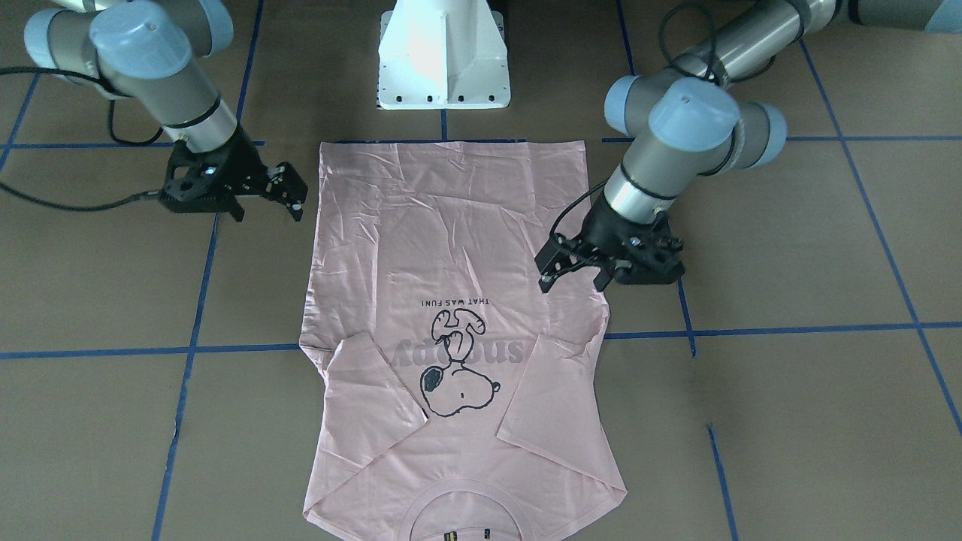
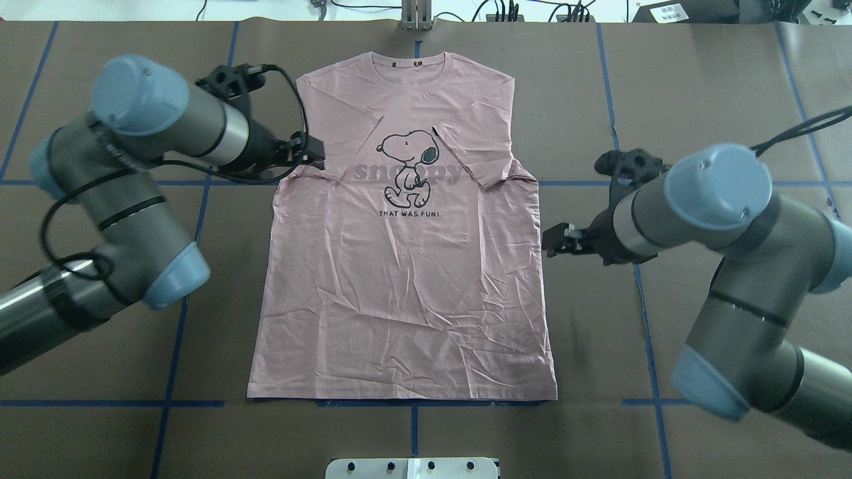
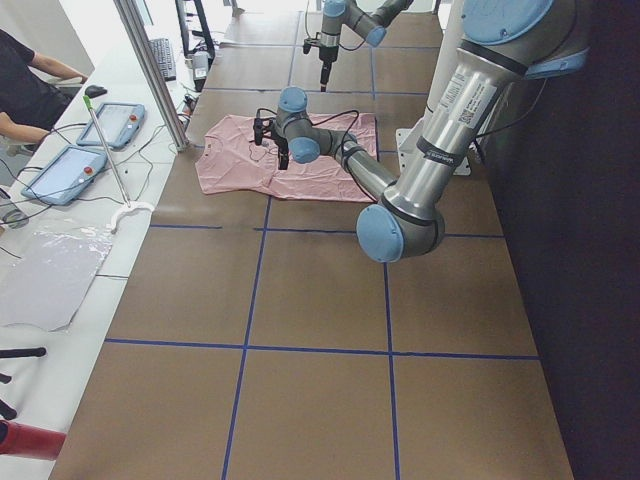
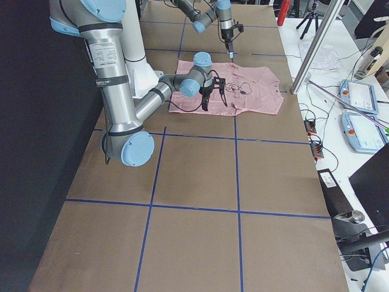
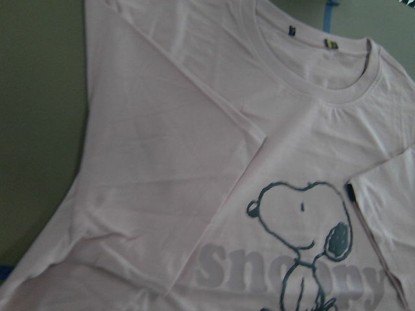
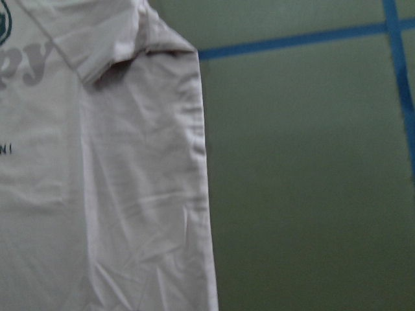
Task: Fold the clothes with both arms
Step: 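Move both grippers toward the shirt hem nearest the robot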
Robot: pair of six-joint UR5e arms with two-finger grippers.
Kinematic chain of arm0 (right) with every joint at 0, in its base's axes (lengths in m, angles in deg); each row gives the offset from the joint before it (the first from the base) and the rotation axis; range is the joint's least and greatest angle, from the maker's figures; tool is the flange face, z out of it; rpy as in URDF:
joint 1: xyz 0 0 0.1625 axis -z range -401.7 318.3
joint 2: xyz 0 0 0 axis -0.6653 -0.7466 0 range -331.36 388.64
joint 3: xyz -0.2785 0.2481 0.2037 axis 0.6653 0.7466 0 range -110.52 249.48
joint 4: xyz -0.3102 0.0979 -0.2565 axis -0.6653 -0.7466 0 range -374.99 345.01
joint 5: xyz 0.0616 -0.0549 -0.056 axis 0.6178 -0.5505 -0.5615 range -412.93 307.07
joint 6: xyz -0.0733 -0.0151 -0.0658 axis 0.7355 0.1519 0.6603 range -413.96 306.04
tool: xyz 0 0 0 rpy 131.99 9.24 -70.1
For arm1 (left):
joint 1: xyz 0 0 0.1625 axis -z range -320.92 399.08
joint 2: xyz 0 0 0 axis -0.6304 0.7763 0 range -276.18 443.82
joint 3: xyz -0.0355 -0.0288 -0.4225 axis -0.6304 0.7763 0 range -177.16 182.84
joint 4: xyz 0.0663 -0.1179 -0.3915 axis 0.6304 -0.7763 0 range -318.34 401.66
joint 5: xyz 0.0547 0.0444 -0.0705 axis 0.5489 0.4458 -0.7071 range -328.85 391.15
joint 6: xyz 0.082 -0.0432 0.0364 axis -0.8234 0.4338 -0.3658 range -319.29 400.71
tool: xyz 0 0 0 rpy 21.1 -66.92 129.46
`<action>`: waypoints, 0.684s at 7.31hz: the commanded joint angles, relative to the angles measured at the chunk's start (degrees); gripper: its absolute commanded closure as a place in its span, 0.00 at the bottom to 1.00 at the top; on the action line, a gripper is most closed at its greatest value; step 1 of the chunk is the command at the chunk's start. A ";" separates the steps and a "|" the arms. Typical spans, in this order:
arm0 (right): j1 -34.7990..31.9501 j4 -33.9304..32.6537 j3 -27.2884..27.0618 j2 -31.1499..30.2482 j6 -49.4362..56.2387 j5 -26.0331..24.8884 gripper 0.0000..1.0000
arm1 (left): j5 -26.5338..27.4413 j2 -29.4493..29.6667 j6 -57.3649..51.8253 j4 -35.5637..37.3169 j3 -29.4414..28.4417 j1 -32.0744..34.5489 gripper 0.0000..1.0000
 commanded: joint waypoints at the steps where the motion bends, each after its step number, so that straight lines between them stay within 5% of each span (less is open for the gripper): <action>1: 17.41 -0.07 -5.69 -2.62 -14.22 -12.95 0.00 | 0.29 -16.85 -4.39 2.03 19.16 -0.11 0.00; 2: 23.67 -0.24 -5.36 -3.24 -16.81 -19.81 0.00 | 0.29 -17.17 -4.31 2.03 19.92 -0.11 0.00; 5: 24.53 -0.33 -3.16 -2.98 -16.75 -19.80 0.00 | 0.20 -16.47 -4.05 2.12 19.22 -0.20 0.00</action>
